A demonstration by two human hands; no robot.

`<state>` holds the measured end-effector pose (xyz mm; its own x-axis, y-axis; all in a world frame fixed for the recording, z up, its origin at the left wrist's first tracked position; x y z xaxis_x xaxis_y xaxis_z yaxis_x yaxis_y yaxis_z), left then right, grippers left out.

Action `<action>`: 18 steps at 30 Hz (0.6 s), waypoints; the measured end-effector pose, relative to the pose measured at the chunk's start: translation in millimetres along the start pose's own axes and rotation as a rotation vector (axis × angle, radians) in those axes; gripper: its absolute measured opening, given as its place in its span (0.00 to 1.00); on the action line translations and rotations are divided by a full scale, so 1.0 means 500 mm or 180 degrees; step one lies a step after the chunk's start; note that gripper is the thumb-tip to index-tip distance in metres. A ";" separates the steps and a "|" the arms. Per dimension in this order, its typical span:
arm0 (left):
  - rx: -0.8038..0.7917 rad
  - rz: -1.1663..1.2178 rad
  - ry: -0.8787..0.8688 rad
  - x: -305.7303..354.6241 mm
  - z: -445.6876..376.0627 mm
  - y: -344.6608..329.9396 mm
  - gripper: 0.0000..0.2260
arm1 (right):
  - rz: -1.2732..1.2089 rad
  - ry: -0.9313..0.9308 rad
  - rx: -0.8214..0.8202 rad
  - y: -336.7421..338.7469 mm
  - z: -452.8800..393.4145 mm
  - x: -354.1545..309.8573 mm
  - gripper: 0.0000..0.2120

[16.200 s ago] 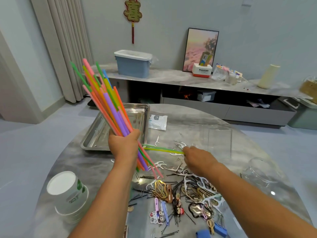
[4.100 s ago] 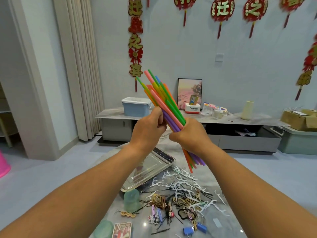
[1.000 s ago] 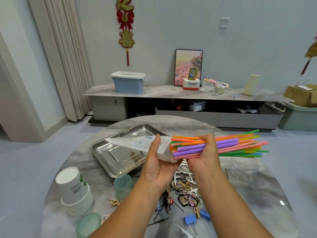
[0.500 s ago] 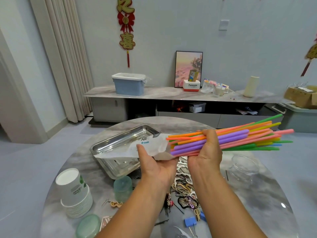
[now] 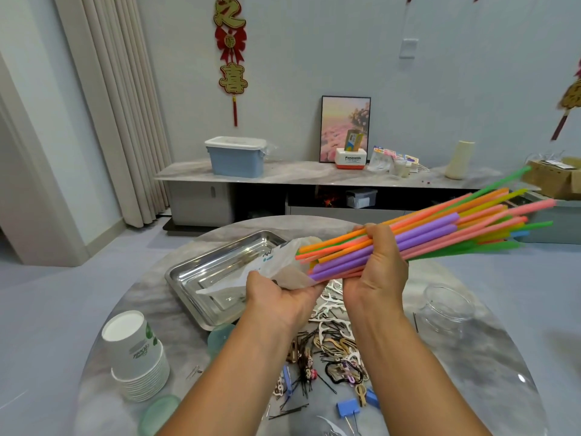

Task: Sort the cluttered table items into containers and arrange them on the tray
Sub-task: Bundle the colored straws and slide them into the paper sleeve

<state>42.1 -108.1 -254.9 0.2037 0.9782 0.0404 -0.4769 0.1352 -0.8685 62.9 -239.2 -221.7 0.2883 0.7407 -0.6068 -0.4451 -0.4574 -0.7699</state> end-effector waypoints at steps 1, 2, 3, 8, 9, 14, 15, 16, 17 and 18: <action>-0.0076 -0.0055 0.0037 -0.002 0.002 -0.006 0.35 | 0.0007 0.0059 -0.0056 -0.005 0.003 -0.005 0.06; -0.0149 -0.0153 0.0057 -0.005 0.005 -0.012 0.38 | 0.0014 0.0107 -0.0094 -0.008 0.007 -0.009 0.07; -0.0240 -0.0281 0.0080 -0.010 0.010 -0.018 0.41 | 0.0039 0.0155 -0.0113 -0.009 0.008 -0.012 0.08; -0.0560 -0.1008 -0.0121 -0.042 0.029 -0.037 0.37 | 0.0214 0.0426 -0.0007 -0.003 0.013 -0.021 0.13; -0.0481 -0.1103 -0.0280 -0.046 0.028 -0.033 0.34 | 0.0242 0.0436 0.0018 -0.001 0.016 -0.018 0.14; -0.0213 -0.1158 -0.0336 -0.085 0.021 0.003 0.25 | 0.0433 0.0289 0.0148 0.022 0.026 0.018 0.15; -0.0221 -0.1112 -0.0252 -0.091 0.021 0.008 0.23 | 0.0439 0.0263 0.0178 0.028 0.025 0.024 0.14; -0.0223 -0.1057 -0.0176 -0.092 0.021 0.013 0.21 | 0.0462 0.0244 0.0195 0.033 0.025 0.029 0.13; -0.0219 -0.1008 -0.0139 -0.091 0.020 0.017 0.19 | 0.0499 0.0228 0.0168 0.035 0.026 0.035 0.12; -0.0218 -0.0992 -0.0133 -0.088 0.020 0.019 0.18 | 0.0551 0.0213 0.0119 0.034 0.029 0.040 0.11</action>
<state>19.9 -148.2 -259.9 0.2948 0.8972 0.3287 -0.3381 0.4197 -0.8423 48.6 -224.9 -244.2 0.2598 0.6177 -0.7422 -0.5238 -0.5556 -0.6457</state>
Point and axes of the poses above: each hand's wrist, its own z-axis away from the middle knuckle, its own y-axis out of the back of the hand, x = y × z, the point moved 9 cm from there along -z, towards the middle knuckle, and after that the axes turned 8 degrees about x, right-handed, at the moved point
